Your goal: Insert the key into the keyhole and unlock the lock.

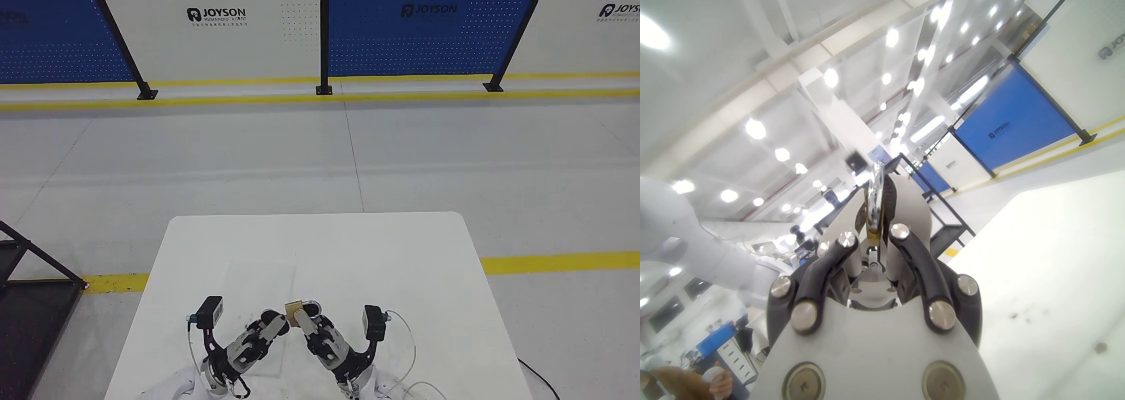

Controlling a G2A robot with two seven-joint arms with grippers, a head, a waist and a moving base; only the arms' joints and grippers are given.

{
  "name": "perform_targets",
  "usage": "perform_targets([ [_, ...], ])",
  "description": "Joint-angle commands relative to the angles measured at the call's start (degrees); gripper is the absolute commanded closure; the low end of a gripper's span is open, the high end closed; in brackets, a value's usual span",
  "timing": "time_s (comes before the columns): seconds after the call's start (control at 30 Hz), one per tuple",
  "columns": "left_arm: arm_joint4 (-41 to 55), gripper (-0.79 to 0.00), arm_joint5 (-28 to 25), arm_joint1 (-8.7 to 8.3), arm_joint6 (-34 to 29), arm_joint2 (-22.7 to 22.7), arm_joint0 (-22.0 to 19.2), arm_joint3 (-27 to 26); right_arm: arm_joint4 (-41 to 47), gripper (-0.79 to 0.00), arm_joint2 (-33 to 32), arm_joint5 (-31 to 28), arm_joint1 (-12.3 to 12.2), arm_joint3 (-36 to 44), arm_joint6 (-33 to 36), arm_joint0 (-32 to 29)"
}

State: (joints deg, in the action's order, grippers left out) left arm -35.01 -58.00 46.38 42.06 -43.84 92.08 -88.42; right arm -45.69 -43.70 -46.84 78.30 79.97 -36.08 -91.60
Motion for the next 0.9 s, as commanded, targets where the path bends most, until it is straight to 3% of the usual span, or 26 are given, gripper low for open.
perform_targets([
  [0.0, -0.06, -0.154, 0.0, -0.03, 0.02, 0.13, -0.07, 0.07, 0.01, 0.0, -0.06, 0.11, 0.01, 0.03, -0.01, -0.05],
  [0.07, -0.01, -0.336, 0.0, -0.07, 0.05, 0.21, -0.15, 0.11, 0.04, 0.0, -0.15, 0.08, 0.0, 0.02, -0.11, -0.12],
  [0.13, 0.14, -0.363, 0.0, -0.14, 0.18, 0.19, -0.18, 0.23, 0.08, 0.0, -0.26, 0.01, 0.0, 0.03, -0.26, -0.21],
  [0.23, 0.17, -0.345, 0.0, -0.35, 0.6, 0.02, -0.02, 0.35, 0.09, 0.0, -0.55, -0.17, -0.04, 0.13, -0.5, -0.48],
  [0.33, -0.06, -0.262, 0.0, -0.64, 1.01, -0.21, 0.24, 0.52, 0.13, 0.0, -0.98, -0.38, -0.12, 0.38, -0.71, -0.87],
  [0.5, -0.54, -0.197, 0.0, -1.09, 1.04, -0.24, 0.42, 0.49, 0.2, 0.0, -1.52, -0.82, -0.23, 0.7, -0.31, -1.32],
  [0.87, -0.55, -0.135, 0.0, -1.32, 0.86, 0.54, -0.18, 0.39, 1.25, 0.0, -1.63, -0.42, -0.08, 0.59, 1.55, -1.33],
])
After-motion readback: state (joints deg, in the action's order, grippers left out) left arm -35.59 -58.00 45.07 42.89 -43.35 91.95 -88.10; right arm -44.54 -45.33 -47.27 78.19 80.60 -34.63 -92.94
